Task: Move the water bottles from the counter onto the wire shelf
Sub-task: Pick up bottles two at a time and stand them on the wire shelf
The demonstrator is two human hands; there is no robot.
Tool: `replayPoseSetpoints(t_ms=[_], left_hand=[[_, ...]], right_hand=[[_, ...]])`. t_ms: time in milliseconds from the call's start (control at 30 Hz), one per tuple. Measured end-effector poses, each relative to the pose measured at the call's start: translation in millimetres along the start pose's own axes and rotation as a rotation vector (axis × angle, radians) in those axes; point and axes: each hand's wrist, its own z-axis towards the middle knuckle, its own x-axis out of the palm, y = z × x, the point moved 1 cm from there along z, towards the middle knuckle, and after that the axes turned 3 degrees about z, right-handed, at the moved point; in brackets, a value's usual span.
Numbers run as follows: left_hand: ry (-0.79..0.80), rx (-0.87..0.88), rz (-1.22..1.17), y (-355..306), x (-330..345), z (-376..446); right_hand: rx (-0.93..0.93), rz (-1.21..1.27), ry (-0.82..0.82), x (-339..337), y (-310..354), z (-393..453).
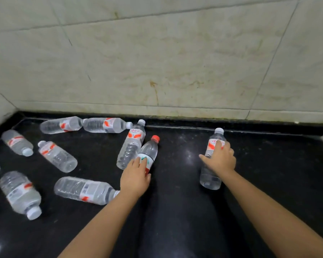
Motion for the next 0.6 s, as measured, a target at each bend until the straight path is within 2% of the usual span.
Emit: replayPoseSetpoints(t_ms=[133, 267, 400, 500, 600], left_hand=[[0.105, 0.015, 0.110, 12, 6, 28], [0.127, 0.055, 0.121, 22, 8, 44], [0.177, 0.112, -0.098, 49, 13, 37], [0.184, 0.143, -0.293, 46, 16, 23], [0.261, 0.141, -0.456, 47, 17, 4]], right_hand=[[0.141, 0.104, 0.015, 15, 9, 7], [0.140, 0.068, 0.032, 15, 15, -6], [0.150, 0.025, 0.130, 26, 13, -67], [0.100, 0.118, 0.182, 24, 7, -100], [0.075, 0.166, 0.252, 23, 7, -131]])
